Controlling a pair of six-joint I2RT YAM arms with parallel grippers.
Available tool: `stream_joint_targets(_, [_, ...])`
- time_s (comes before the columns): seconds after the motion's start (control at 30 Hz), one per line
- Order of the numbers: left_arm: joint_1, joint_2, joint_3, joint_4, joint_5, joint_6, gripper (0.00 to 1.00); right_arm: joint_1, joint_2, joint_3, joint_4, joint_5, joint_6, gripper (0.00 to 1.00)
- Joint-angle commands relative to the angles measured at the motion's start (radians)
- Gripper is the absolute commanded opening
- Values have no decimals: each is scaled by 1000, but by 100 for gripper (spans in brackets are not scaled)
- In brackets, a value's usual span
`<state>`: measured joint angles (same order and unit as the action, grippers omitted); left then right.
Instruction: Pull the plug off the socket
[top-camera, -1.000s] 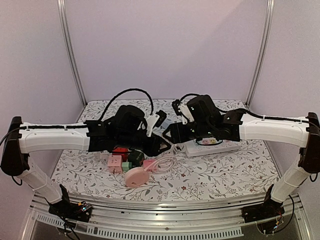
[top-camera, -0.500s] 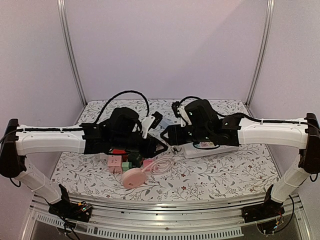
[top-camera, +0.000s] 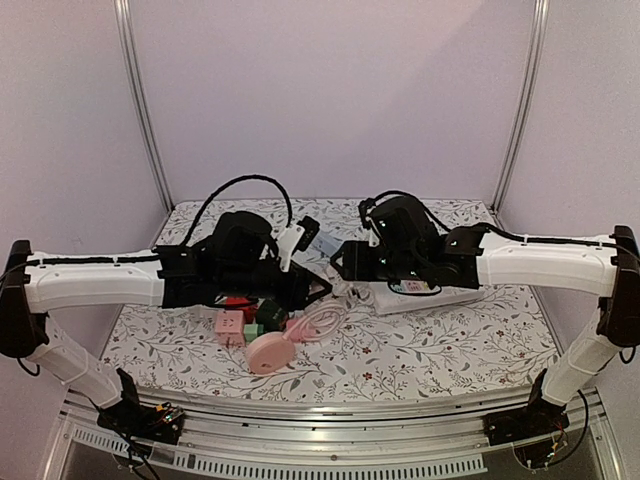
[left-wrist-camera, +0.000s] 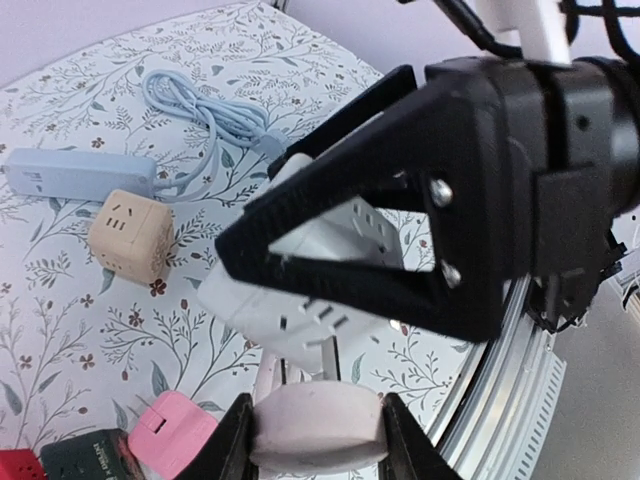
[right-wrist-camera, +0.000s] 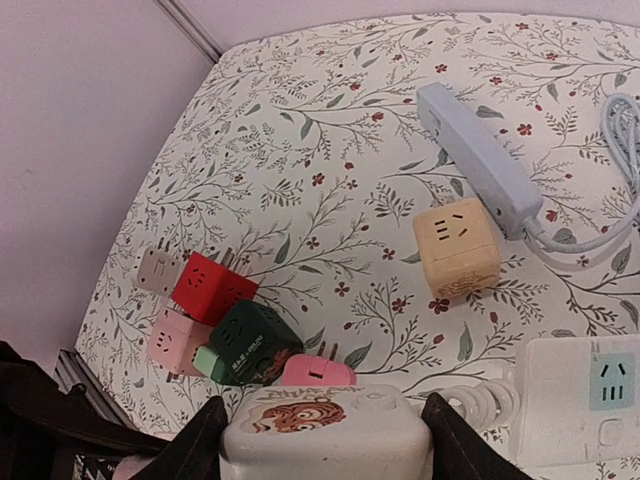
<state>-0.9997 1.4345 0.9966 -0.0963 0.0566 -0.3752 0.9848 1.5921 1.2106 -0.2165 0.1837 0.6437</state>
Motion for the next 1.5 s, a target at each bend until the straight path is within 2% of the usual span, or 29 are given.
stream_joint_targets(0.0, [1, -51, -18, -13, -25, 0, 0, -65, -18, 23, -49, 143, 25, 17])
stream_joint_targets(0.37, [23, -92, -33, -38, -49, -49, 0, -65, -49, -30, 41, 50, -48, 17])
stream_joint_targets(0.57, [77, -126, -54, -91, -48, -82, 0, -67, -105, -75, 36, 94, -92, 17])
stream_joint_targets(0.8, [211, -193, -105, -154, -35, -123, 0, -93, -143, -105, 25, 107, -80, 17])
stream_joint_targets(1.0, [372, -250, -114, -238, 2, -104, 0, -94, -155, -109, 25, 96, -69, 17])
stream_joint_targets(1.17, [476, -237, -110, -288, 28, -80, 0, -94, -171, -126, 26, 86, -59, 17])
stream_joint_targets(1.47, [537, -177, -123, -267, 68, -83, 0, -94, -176, -132, 27, 58, -63, 17])
